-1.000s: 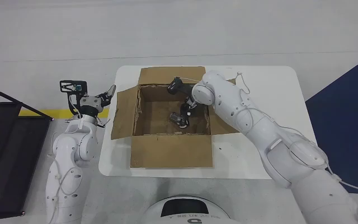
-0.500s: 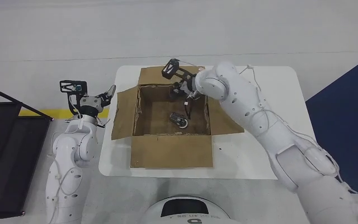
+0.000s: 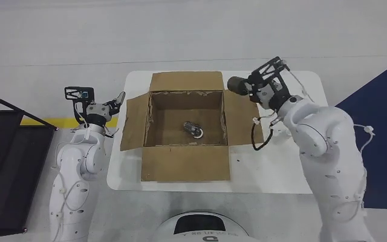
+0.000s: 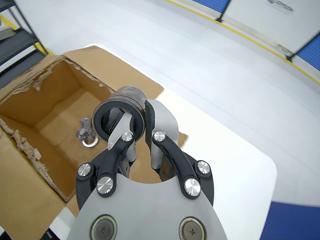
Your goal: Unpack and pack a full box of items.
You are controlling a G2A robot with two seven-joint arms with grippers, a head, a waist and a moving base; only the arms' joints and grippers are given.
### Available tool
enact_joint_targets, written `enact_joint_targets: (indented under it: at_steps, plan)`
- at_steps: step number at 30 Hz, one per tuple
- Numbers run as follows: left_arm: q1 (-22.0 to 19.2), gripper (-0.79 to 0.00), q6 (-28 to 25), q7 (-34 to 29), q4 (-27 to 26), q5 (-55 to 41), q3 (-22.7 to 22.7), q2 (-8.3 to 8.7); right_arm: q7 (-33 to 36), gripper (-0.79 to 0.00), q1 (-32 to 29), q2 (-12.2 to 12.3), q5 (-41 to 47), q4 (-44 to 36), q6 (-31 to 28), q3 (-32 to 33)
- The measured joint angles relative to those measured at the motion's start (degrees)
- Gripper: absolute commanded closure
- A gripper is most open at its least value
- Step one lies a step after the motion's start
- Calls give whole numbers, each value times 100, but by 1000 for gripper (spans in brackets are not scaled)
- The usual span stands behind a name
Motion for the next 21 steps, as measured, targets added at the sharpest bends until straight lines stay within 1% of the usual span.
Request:
enact_joint_targets:
  at_steps: [2,5,9,11,14,16,19,21]
  plan:
    - [0,-785,0,0,0,0,0,0,49,0,-511,28,-125,-373,276,552]
    - [0,-785,0,0,0,0,0,0,155,0,-1132,40,-245,-693,695,1227]
    - [0,-785,0,0,0,0,0,0,360,0,-1654,31,-81,-591,1098,1941]
    - [0,-785,0,0,0,0,0,0,318,0,-1826,20,282,-343,1144,2269]
    - [0,-785,0,0,0,0,0,0,387,0,-1972,21,514,84,1235,2617]
    - [0,-785,0,0,0,0,0,0,388,0,-1993,21,593,329,1312,2718]
    - [0,-785,0,0,0,0,0,0,555,0,-1898,31,456,715,1511,2719]
    - [0,-785,0,0,0,0,0,0,648,0,-1748,42,550,1055,1532,2674]
